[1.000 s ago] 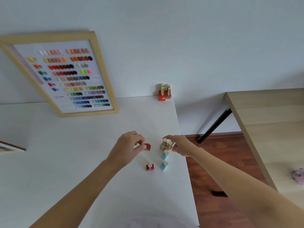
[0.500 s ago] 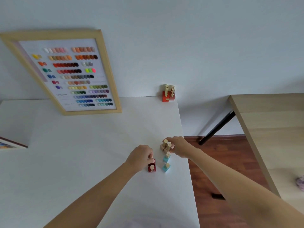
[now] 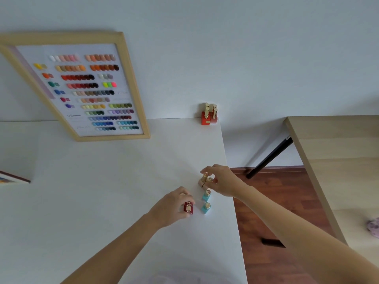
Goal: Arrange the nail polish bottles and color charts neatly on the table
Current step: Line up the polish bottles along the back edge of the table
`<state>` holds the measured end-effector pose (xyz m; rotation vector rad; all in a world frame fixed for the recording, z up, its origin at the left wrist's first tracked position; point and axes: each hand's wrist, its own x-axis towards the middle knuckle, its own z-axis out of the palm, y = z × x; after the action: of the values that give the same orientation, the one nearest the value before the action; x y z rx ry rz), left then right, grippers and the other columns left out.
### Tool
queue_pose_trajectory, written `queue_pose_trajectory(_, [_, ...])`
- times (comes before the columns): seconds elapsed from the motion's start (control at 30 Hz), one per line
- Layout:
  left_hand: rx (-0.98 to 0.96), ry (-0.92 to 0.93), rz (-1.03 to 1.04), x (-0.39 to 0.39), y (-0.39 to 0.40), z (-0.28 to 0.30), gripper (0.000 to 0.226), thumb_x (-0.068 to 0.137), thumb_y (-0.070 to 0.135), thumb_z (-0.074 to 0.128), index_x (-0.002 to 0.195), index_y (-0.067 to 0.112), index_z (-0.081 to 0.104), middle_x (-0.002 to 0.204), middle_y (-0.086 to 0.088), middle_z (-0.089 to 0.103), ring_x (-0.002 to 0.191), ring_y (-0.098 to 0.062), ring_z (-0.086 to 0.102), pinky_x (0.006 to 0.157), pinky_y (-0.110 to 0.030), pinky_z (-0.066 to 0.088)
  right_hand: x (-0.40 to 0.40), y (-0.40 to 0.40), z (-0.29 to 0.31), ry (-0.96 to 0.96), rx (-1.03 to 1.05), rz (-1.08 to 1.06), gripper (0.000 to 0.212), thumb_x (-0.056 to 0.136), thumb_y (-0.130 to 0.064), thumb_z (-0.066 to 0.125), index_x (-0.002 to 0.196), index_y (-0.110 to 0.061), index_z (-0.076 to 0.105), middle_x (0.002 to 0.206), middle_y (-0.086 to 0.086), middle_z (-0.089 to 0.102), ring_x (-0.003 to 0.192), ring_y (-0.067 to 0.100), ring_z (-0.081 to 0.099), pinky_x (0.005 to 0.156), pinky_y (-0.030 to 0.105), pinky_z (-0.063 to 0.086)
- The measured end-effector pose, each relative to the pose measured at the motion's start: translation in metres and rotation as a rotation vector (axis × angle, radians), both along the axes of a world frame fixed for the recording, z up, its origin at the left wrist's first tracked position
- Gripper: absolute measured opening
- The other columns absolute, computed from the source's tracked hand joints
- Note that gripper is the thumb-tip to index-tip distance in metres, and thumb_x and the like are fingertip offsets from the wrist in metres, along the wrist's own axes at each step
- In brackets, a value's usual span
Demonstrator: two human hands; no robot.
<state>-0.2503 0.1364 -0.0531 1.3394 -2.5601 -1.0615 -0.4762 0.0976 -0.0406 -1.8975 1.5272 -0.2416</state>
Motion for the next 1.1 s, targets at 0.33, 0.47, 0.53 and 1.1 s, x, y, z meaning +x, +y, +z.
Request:
queue_pose_trajectory(0.33, [-0.081, 0.025, 0.09, -0.008, -0.001, -0.012, 0.022, 0.089, 0.015, 0.06, 0.109, 0.01, 0.068, 0.116, -0.004, 0.063, 0.102, -0.015, 0.062, 0.092, -0.019, 0.046, 0.02, -0.001, -0.002, 0.089, -0.093, -0.087, 0.022, 0.091, -0.013, 0.053, 0.109, -0.006, 0.064, 0.099, 0.016, 0.064, 0.086, 0.029, 0.061, 0.076, 0.033, 0.049])
queue_pose_trajectory(0.47, [-0.074, 0.068, 0.128, -0.006, -0.016, -0.008, 0.018, 0.085, 0.012, 0.065, 0.102, 0.008, 0.07, 0.108, -0.006, 0.067, 0.095, -0.019, 0.064, 0.087, -0.022, 0.05, 0.02, -0.012, -0.001, 0.094, -0.102, -0.124, 0.021, 0.091, -0.012, 0.053, 0.108, -0.004, 0.065, 0.096, 0.014, 0.065, 0.085, 0.028, 0.061, 0.073, 0.028, 0.047])
queue_pose_trajectory(0.53, [-0.084, 0.104, 0.163, -0.006, -0.032, -0.003, 0.019, 0.082, 0.01, 0.068, 0.1, 0.006, 0.07, 0.106, -0.006, 0.069, 0.094, -0.019, 0.065, 0.089, -0.027, 0.051, 0.019, -0.024, 0.001, 0.085, -0.114, -0.151, 0.02, 0.09, -0.012, 0.055, 0.104, -0.004, 0.067, 0.093, 0.015, 0.067, 0.085, 0.028, 0.062, 0.072, 0.028, 0.047])
queue_pose_trajectory(1.1, [-0.23, 0.139, 0.308, -0.032, -0.255, 0.003, 0.02, 0.077, -0.002, 0.068, 0.097, 0.001, 0.072, 0.106, -0.015, 0.07, 0.095, -0.029, 0.065, 0.089, -0.037, 0.051, 0.022, -0.21, 0.021, 0.091, -0.203, -0.407, 0.014, 0.085, -0.009, 0.057, 0.088, -0.001, 0.068, 0.085, 0.016, 0.068, 0.086, 0.032, 0.059, 0.075, 0.041, 0.051])
